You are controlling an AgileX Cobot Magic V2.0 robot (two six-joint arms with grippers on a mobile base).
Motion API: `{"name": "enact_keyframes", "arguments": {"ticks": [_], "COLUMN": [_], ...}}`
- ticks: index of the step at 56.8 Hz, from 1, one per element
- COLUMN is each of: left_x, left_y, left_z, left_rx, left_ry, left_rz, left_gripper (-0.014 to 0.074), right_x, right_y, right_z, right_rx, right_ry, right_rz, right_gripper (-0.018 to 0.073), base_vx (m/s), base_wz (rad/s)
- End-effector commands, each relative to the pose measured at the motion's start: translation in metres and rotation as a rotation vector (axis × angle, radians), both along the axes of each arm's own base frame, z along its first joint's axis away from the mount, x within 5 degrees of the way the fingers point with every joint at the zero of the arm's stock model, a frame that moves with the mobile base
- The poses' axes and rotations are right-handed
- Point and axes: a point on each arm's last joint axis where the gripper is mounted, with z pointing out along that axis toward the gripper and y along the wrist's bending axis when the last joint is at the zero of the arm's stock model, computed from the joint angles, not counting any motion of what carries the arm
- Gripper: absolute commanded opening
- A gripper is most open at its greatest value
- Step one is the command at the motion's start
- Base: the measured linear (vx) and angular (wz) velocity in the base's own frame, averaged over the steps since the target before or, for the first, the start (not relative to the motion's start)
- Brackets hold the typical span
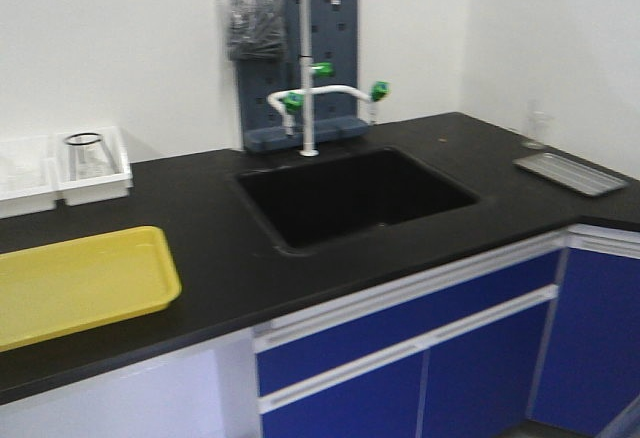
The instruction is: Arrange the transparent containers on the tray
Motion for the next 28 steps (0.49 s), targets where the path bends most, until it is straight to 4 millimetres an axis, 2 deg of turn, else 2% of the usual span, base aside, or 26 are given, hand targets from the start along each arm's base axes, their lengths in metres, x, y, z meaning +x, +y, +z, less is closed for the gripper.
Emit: {"name": "enact_keyframes", "arguments": {"ticks": [1, 28], "left_x": [-0.0023, -0.0023], "left_y": [-0.001, -0.001], "left_z": [0.0185, 0.0185], "left_rx": [-0.032, -0.032], "left_ry": [-0.102, -0.102], "left_rz": [-0.018, -0.018], "left_gripper": [0.0131, 0.0131], "right_x": [-0.0016, -0.0016], "right_y": [-0.0001, -0.0001], "right_z": [0.0155, 0.0155], "right_rx": [0.031, 0.031], "right_ry": [-0.101, -0.101], "right_rz": [0.01, 0.01], "right_gripper": [0.0012, 0.0012], "base_vx": [0.18, 0.21], "base_wz": [0.53, 0.52]}}
